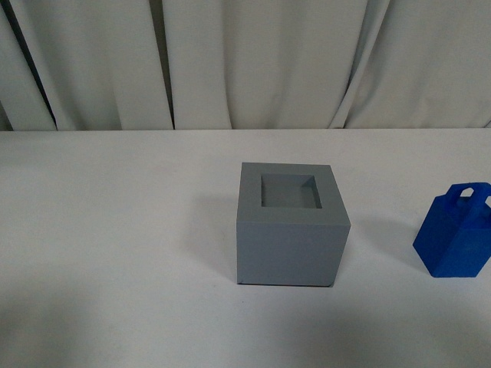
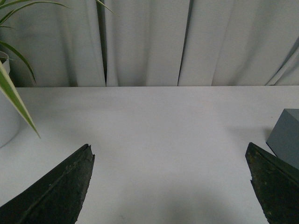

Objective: Insert blue part into gray base

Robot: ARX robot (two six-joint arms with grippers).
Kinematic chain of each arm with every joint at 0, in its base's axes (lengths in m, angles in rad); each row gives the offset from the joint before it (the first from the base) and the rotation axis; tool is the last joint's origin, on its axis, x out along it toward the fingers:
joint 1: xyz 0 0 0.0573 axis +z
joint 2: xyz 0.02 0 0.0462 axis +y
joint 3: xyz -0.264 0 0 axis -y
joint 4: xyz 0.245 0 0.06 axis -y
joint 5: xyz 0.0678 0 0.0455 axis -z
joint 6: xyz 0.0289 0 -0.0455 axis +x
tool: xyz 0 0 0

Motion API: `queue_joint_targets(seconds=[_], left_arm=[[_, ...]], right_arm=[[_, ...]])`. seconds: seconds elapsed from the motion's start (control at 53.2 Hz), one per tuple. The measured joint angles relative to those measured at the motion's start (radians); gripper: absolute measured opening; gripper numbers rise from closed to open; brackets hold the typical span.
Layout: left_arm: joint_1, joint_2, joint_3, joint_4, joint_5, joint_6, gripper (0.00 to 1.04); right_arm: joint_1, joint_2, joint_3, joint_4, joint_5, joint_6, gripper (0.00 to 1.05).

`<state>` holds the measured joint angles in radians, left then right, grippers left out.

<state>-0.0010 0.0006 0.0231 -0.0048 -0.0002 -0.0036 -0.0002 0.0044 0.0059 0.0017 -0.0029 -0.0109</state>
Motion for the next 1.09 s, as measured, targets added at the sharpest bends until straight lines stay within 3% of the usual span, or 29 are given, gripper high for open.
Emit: queue_joint_targets(seconds=[1.091], left_arm=[[0.0,0.0,0.0,0.0,0.0,0.0,0.99]], right_arm=[[0.0,0.0,0.0,0.0,0.0,0.0,0.97]])
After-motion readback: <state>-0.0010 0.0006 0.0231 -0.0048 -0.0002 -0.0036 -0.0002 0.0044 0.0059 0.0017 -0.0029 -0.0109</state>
